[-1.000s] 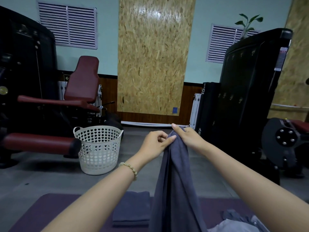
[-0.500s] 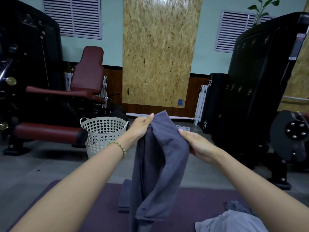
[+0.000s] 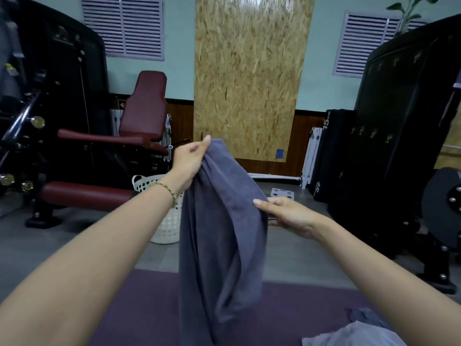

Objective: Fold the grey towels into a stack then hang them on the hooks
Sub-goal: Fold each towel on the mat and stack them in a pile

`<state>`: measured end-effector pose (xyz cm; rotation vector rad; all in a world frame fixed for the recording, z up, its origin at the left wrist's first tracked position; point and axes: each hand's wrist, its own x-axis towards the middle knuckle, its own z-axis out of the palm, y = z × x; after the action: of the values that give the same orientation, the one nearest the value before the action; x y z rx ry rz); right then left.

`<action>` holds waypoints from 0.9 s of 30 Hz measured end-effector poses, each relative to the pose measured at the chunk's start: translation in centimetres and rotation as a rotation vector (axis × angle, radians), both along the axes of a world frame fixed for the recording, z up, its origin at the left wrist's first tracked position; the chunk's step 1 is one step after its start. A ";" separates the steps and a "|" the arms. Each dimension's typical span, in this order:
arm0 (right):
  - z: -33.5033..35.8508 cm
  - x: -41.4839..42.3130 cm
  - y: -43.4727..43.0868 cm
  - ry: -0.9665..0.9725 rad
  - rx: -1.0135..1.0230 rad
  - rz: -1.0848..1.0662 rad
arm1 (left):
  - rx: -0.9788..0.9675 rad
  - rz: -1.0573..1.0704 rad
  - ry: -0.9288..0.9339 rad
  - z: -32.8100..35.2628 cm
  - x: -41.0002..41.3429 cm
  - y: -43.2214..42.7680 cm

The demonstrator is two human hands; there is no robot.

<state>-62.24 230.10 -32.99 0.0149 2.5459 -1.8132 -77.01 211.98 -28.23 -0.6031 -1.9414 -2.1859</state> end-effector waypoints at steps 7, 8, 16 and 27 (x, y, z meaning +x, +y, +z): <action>5.1 -3.1 -5.2 0.290 -0.104 -0.039 | 0.102 0.134 0.160 8.2 -4.4 -3.9; 6.0 -3.2 -5.5 0.317 -0.129 -0.051 | 0.122 0.146 0.170 9.4 -5.0 -3.9; 5.4 -0.6 -2.0 0.165 -0.182 -0.031 | 0.153 0.029 0.178 10.1 -4.4 3.4; -15.7 7.2 12.5 -0.189 -0.196 -0.439 | -0.281 -0.370 -0.122 -16.9 -1.2 23.7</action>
<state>-55.02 242.65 -48.64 0.7588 2.3541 -2.0696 -78.21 235.66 -45.14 -0.9620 -2.3906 -2.2067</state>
